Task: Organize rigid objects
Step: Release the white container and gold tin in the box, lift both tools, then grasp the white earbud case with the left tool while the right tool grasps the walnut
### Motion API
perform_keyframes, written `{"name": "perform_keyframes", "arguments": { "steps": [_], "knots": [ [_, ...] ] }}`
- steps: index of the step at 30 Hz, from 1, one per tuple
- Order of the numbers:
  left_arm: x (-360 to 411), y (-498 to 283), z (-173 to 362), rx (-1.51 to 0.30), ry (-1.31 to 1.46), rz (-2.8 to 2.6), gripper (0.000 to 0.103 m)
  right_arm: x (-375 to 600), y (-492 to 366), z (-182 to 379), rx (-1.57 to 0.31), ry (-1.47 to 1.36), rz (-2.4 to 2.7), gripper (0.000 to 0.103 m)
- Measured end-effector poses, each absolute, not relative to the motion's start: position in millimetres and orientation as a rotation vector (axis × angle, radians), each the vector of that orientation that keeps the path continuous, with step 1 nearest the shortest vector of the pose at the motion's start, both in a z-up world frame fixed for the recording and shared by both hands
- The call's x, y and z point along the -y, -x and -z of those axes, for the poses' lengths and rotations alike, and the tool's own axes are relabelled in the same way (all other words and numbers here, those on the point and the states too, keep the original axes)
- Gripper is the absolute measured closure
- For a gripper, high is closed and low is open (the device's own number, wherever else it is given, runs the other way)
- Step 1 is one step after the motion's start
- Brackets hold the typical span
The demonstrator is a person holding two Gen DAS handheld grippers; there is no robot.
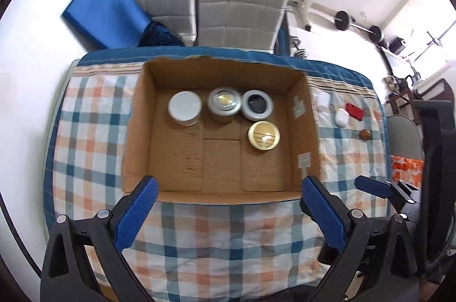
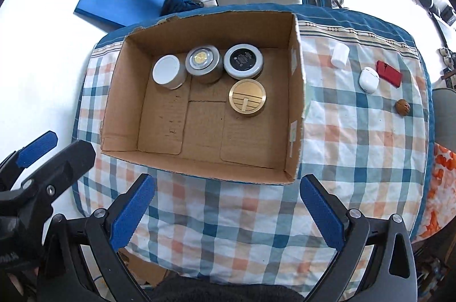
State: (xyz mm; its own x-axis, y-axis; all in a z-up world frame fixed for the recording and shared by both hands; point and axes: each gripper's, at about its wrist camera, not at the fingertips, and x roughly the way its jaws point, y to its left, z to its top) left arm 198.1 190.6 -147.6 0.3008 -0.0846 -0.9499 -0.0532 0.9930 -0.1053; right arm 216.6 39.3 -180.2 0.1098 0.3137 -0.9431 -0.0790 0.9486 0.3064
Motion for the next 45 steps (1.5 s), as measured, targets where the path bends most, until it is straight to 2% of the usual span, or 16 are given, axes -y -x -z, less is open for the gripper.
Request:
{"name": "perform_keyframes", "arguments": {
  "steps": [6, 12, 17, 22, 25, 26, 27, 29, 33, 34, 36, 45],
  "knots": [
    [-123.0, -220.7, 141.2, -1.251, 0.087, 0.135, 0.000, 29.6, -225.6, 183.4, -1.436, -0.251, -0.203, 0.000],
    [-37.0, -268.8, 157.6, -1.271, 0.001, 0.247, 0.000, 130.3, -250.0, 205.8, -1.446, -0.323, -0.029, 0.000],
    [25.6, -323.2, 191.0, -1.294, -0.104, 0.255, 0.000, 210.1, -282.1, 243.9, -1.472, -0.390, 0.081, 0.000],
    [63.8, -374.2, 248.3, -1.380, -0.139, 0.235, 0.000, 265.9, -317.4, 293.9, -1.516, -0.474, 0.126, 0.000],
    [82.1, -391.3, 281.5, -1.438, -0.133, 0.259, 0.004, 282.1, -334.8, 323.7, -1.540, -0.518, 0.119, 0.011],
    [88.1, -395.7, 294.1, -1.464, -0.140, 0.261, 0.011, 285.8, -339.7, 334.5, -1.555, -0.525, 0.120, 0.017],
    [93.3, -399.3, 306.0, -1.491, -0.142, 0.269, 0.020, 286.5, -343.2, 342.9, -1.566, -0.527, 0.118, 0.020],
    [102.7, -404.3, 325.9, -1.533, -0.148, 0.267, 0.031, 288.6, -350.3, 362.0, -1.586, -0.523, 0.120, 0.023],
    [110.8, -409.1, 354.0, -1.580, -0.146, 0.261, 0.032, 290.5, -357.0, 400.7, -1.646, -0.561, 0.113, 0.031],
    [112.0, -409.8, 359.6, -1.592, -0.139, 0.260, 0.032, 291.0, -357.0, 410.5, -1.661, -0.580, 0.108, 0.037],
    [113.9, -410.0, 367.2, -1.613, -0.127, 0.264, 0.032, 290.0, -356.4, 422.0, -1.678, -0.582, 0.099, 0.060],
    [138.2, -409.2, 400.7, -1.677, -0.149, 0.286, 0.032, 304.4, -351.8, 421.1, -1.688, -0.540, 0.126, 0.060]
  ]
}}
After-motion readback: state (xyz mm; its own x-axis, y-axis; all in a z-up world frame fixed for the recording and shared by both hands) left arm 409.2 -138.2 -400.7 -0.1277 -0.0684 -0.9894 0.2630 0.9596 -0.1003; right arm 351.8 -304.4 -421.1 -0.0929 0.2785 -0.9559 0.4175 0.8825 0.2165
